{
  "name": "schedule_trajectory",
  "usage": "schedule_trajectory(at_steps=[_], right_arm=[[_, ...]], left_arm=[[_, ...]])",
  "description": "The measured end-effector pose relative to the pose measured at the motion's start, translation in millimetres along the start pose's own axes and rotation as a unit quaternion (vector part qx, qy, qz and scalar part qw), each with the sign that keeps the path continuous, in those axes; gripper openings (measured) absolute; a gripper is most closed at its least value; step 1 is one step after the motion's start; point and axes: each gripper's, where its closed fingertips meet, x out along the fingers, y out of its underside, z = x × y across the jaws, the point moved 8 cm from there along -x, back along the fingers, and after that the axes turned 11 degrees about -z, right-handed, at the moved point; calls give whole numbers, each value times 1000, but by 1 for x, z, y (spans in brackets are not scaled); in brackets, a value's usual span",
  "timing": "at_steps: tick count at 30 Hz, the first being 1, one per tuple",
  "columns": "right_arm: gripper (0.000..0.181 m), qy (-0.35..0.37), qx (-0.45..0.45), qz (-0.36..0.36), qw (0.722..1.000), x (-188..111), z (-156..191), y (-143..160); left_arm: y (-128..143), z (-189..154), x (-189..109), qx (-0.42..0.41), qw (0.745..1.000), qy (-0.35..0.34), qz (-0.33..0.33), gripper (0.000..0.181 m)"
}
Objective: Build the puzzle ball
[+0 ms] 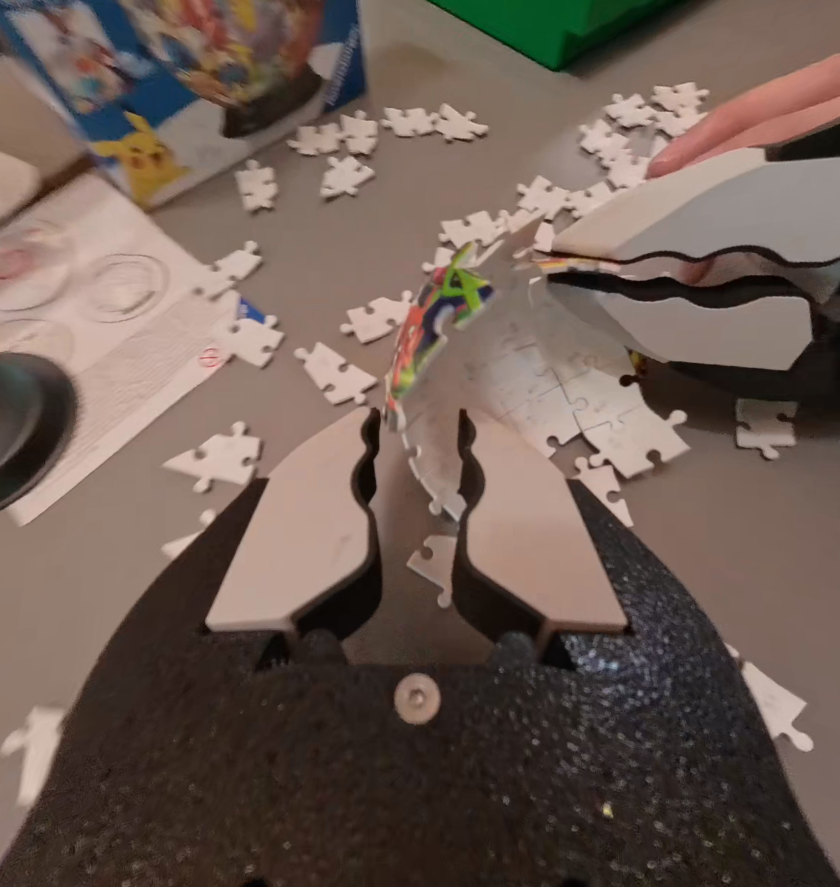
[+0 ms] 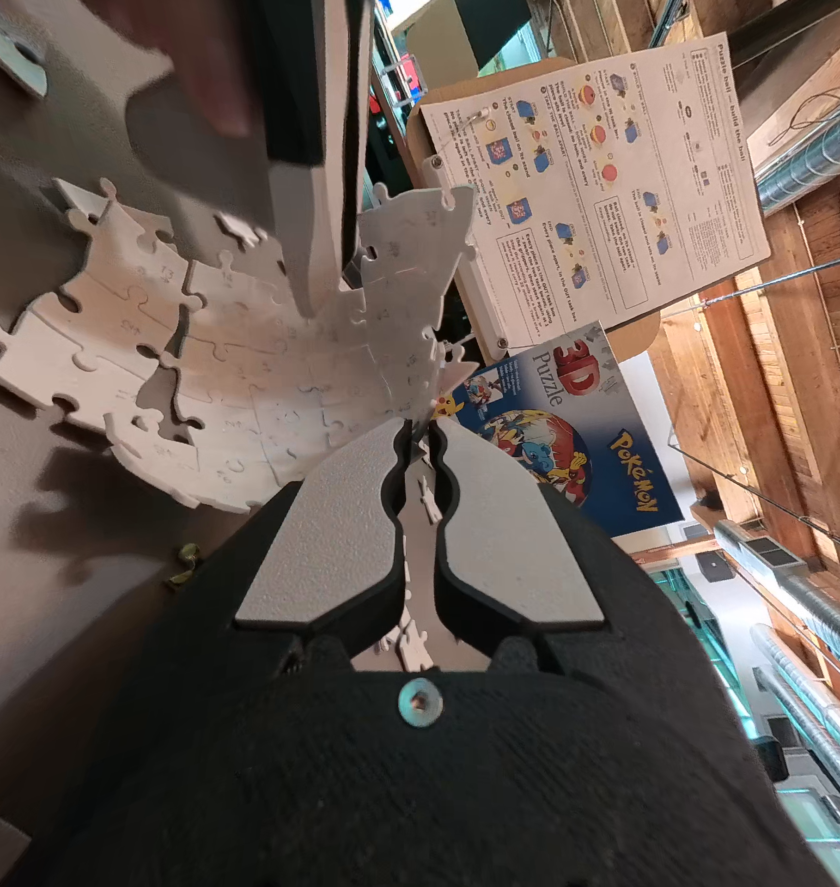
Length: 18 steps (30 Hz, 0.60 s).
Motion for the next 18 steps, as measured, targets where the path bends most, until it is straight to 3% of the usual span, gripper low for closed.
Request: schedule_trajectory(at_steps=[5,11,14,18], right_arm=[[6,-1,20,-3,1000,0,-1,2],[18,18,162,-23,986,-4,-15,11],[27,-18,241,-45,969,-5,-21,16],[16,-64,303,-63,949,-4,-29,21]], left_arm=[[6,10,22,-9,996,87,24,21],[2,7,21,23,994,110,-9,9],[1,6,18,39,993,108,-21,9],[1,5,19,45,993,104,-21,9]])
